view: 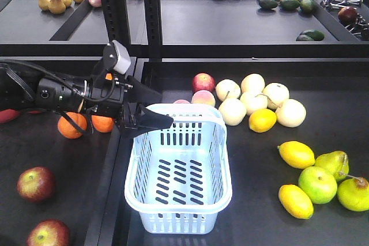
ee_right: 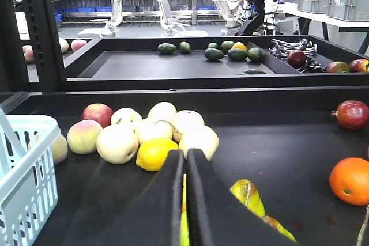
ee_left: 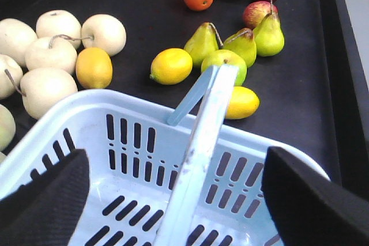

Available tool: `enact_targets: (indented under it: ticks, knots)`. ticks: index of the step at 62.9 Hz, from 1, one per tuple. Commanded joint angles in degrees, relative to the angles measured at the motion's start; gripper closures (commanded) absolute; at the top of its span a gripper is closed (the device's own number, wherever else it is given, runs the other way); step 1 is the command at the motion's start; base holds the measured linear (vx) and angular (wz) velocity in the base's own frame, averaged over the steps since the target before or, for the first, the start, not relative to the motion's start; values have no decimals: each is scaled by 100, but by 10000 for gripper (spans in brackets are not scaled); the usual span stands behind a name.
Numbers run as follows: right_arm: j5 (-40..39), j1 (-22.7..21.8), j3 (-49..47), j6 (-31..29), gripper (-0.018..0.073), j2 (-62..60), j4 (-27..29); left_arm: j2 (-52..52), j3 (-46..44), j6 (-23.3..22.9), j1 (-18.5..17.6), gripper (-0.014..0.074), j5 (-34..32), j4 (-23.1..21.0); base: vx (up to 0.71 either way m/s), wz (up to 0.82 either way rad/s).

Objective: Pick three apples into basket with both arms
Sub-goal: 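Reach the left gripper to the basket handle and close on it, then lift the light-blue basket off the table with the left gripper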

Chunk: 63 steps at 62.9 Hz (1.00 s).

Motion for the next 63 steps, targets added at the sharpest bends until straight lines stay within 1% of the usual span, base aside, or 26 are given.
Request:
enact_targets:
  ticks: [1, 21, 25, 30, 33, 37, 39, 44, 47, 53, 63]
  knots:
    - [-441, -19, 81, -17, 564, -70, -39, -140, -165, 12, -40, 6, -58, 298, 0, 0]
    - [-441, -19, 81, -17, 564, -70, -39, 189, -165, 7, -40, 6, -62, 298, 0, 0]
    - [-441, -19, 81, -17, 564, -70, -39, 194, -165, -14, -40, 17, -54, 298, 0, 0]
    - [-441, -19, 81, -17, 564, -70, -39, 194, -165, -44, -40, 54, -41, 298, 0, 0]
    - [-441, -19, 81, -17, 564, -70, -39, 189, -165, -55, -40, 96, -41, 298, 0, 0]
    - [-441, -19, 81, -17, 564, -70, -39, 189, -165, -69, -40, 183, -41, 298, 0, 0]
    - [-441, -19, 81, -17, 564, -70, -39, 189, -165, -151, -40, 226, -37, 298, 0, 0]
    - [-441, -19, 81, -17, 564, -70, -39, 183, -165, -370, -40, 358, -35, 298, 0, 0]
    - [-441, -19, 81, -17, 564, -70, -39, 178, -165, -509, -40, 461, -65, 298, 0, 0]
    - [-441, -19, 81, -17, 564, -70, -39, 157, -165, -681, -40, 604, -161, 298, 0, 0]
    - [-441, -19, 81, -17, 564, -70, -39, -75, -165, -996, -40, 604, -533, 291, 0, 0]
